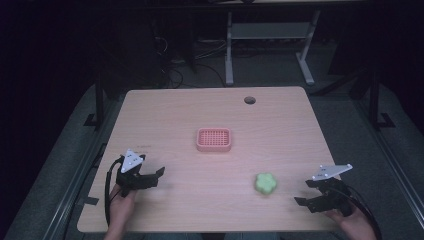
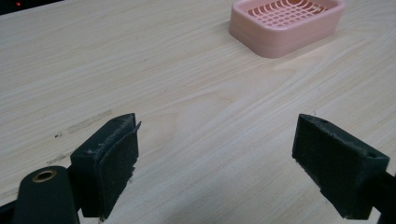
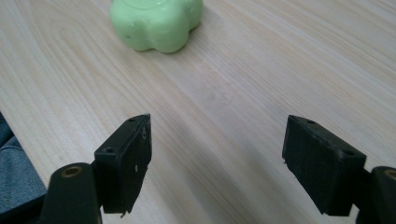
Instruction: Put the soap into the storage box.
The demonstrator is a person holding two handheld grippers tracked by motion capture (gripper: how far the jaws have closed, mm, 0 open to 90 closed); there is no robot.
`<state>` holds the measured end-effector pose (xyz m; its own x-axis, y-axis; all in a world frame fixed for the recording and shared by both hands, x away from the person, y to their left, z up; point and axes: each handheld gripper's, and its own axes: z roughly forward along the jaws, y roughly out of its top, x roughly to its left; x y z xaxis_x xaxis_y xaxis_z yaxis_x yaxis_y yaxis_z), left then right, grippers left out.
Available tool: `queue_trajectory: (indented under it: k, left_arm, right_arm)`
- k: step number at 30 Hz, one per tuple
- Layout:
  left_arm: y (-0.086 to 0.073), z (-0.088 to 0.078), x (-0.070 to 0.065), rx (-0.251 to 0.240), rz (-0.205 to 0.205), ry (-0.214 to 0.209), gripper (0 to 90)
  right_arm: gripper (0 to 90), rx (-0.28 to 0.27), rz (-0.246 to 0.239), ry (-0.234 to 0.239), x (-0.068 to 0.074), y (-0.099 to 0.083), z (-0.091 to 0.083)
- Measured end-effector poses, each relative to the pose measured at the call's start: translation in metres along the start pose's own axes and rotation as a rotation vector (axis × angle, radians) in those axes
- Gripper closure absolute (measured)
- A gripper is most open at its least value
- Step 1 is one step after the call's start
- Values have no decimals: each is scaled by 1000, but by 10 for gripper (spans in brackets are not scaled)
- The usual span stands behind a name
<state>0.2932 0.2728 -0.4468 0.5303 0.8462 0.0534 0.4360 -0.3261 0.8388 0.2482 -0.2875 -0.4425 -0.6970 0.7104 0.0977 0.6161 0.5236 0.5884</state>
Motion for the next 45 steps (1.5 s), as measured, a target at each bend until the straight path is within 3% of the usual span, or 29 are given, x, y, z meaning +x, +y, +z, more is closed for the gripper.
queue_trajectory:
  k: [4,6,13,20,45]
  left_arm:
    - [-1,1,2,2,-9,3,142]
    - [-1,0,2,2,-8,2,142]
    - [-1,-3,5,-10,-13,8,142]
    - [-3,-6,6,-15,-30,12,142]
    - [-3,-6,7,-8,-28,13,142]
  right_arm:
    - [226,15,-18,-22,4,5,4]
    - [225,17,-8,-13,5,7,5]
    - [226,38,-41,-19,14,15,10]
    - [226,46,-67,-20,16,27,10]
    - [230,87,-142,-6,23,69,10]
